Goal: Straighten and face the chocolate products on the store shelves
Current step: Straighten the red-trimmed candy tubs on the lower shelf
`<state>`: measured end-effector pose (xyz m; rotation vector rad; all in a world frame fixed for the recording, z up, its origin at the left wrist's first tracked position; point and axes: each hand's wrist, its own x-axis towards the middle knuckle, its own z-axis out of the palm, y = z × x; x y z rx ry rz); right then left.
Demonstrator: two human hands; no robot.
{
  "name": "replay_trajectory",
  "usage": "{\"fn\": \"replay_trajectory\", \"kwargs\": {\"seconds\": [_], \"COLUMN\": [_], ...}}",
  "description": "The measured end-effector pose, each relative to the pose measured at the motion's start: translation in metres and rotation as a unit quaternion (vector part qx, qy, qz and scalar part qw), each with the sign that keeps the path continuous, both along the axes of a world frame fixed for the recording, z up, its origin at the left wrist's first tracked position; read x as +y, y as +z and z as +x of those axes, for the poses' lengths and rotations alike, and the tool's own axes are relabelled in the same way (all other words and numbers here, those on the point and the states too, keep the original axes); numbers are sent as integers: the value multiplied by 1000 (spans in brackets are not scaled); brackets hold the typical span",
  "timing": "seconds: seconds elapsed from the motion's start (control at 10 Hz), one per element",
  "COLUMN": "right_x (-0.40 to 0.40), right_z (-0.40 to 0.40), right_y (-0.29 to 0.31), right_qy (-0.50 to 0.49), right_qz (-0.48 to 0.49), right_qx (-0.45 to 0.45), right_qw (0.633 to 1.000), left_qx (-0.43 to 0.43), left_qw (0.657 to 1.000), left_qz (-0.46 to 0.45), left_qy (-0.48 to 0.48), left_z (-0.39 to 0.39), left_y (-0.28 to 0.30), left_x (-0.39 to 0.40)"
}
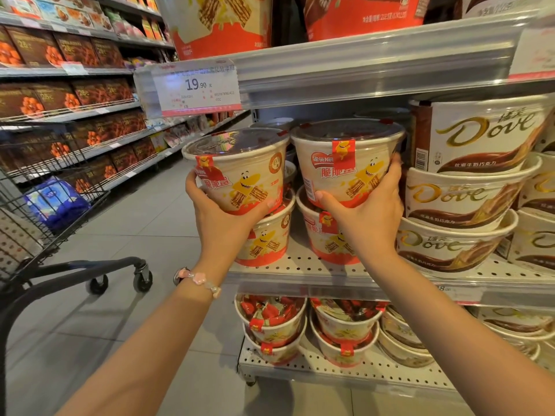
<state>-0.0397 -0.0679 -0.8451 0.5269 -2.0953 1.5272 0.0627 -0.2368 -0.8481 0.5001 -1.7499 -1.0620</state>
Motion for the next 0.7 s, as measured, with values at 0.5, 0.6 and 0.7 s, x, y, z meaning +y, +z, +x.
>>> {"fn": "replay_trajectory", "kwargs": {"seconds": [0.5,0.6,0.7], "right_x": [10,17,28], "right_z": [10,18,33], "right_y": [0,2,5], "right_qy": [52,76,80], "right_qz": [-66,-114,-148], "right_qx": [-36,-39,-50], "right_qw": [996,990,984], "left_qx": [-35,24,74], "left_qw": [998,995,990], "left_qz": [38,74,55], "left_qy": [47,66,103], "left_z": [2,7,19], "left_y": [18,26,32], "left_x": [26,36,47]}}
